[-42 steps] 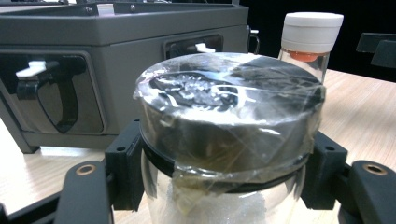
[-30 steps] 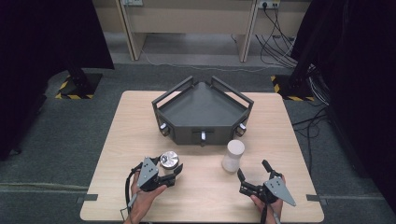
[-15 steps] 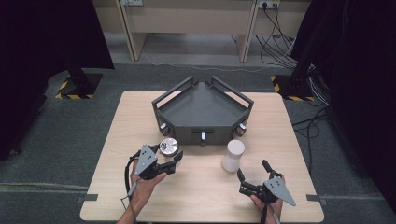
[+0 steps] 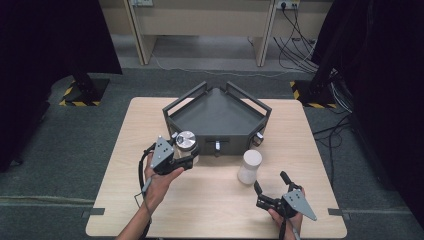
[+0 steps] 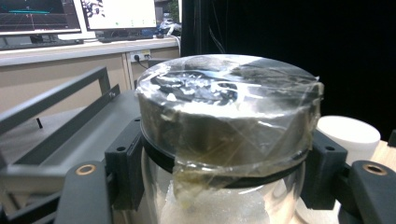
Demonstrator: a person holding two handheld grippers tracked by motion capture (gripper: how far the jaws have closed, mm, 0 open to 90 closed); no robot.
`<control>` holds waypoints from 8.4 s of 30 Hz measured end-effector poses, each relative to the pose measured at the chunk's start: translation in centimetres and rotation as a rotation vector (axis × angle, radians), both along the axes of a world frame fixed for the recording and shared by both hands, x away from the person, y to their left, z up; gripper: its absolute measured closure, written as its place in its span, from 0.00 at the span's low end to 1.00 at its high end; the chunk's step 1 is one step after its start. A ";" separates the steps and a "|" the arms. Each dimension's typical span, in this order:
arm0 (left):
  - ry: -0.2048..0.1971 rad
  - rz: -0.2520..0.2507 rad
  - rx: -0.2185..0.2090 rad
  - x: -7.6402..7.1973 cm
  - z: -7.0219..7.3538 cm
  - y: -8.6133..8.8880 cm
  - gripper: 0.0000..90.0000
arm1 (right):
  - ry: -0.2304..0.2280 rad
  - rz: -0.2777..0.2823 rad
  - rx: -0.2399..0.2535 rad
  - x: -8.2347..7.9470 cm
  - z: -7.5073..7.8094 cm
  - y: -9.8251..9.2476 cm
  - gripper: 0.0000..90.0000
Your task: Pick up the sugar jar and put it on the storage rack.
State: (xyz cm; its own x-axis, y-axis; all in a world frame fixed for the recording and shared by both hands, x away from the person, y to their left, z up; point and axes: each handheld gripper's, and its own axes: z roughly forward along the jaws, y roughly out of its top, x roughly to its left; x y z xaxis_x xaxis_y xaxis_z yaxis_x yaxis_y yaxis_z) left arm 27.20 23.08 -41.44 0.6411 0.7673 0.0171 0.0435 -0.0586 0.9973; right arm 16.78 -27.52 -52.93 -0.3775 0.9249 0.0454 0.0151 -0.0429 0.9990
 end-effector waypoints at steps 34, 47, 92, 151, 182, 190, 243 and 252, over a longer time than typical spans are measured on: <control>0.021 0.087 -0.011 6.2 4.8 -3.4 0.34 | 0.002 0.000 0.005 0.0 0.0 -0.1 0.01; 0.051 0.160 0.000 8.4 4.0 -4.5 0.34 | 0.001 0.004 0.011 0.1 0.0 -0.2 0.01; 0.069 0.287 0.038 10.4 1.6 -6.5 0.34 | 0.000 0.013 0.012 0.1 0.0 -0.2 0.01; -0.044 0.131 -0.077 0.9 0.4 -2.2 0.00 | -0.003 0.008 0.011 -0.1 -0.1 0.0 0.01; -0.085 0.091 -0.110 -2.2 -5.3 0.6 0.00 | -0.001 0.007 0.011 -0.1 -0.1 0.0 0.01; -0.094 0.096 -0.103 -3.1 -6.1 1.8 0.00 | -0.002 0.008 0.010 -0.1 -0.1 0.0 0.01; -0.093 0.126 -0.084 -6.7 -11.6 3.9 0.00 | -0.010 0.021 0.005 -0.1 -0.1 -0.1 0.01; -0.089 0.118 -0.079 -6.6 -11.7 3.8 0.00 | -0.009 0.020 0.007 -0.1 -0.1 -0.1 0.01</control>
